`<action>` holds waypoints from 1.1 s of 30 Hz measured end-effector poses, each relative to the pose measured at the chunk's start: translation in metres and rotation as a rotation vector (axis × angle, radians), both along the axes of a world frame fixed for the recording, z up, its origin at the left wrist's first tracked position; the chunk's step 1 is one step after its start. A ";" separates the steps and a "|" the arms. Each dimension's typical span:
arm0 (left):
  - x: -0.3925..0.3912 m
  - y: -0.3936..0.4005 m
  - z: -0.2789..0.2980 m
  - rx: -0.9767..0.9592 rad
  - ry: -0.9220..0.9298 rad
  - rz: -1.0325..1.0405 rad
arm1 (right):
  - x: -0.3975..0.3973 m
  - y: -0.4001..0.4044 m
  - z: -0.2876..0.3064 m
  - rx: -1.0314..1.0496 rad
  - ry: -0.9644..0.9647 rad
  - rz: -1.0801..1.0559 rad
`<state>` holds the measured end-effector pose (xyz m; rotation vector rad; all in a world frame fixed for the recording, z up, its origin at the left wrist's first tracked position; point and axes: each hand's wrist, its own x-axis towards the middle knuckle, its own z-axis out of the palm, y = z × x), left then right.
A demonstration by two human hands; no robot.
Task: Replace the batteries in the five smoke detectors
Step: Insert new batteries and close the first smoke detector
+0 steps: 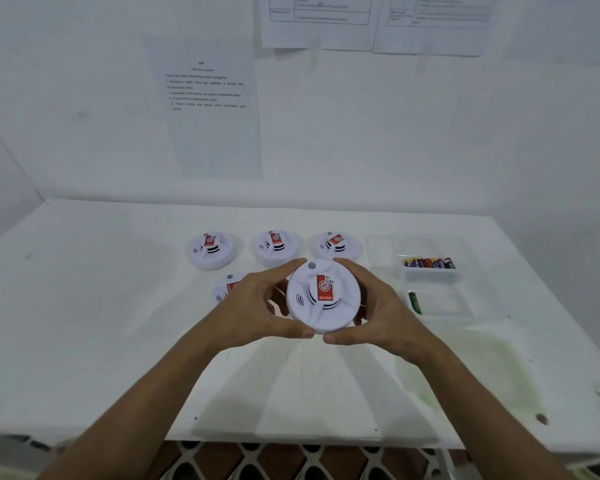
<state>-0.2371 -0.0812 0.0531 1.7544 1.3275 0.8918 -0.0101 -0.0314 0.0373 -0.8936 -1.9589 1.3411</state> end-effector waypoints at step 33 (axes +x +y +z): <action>0.001 0.003 0.016 -0.011 0.040 -0.034 | -0.002 0.013 0.003 0.029 -0.058 0.026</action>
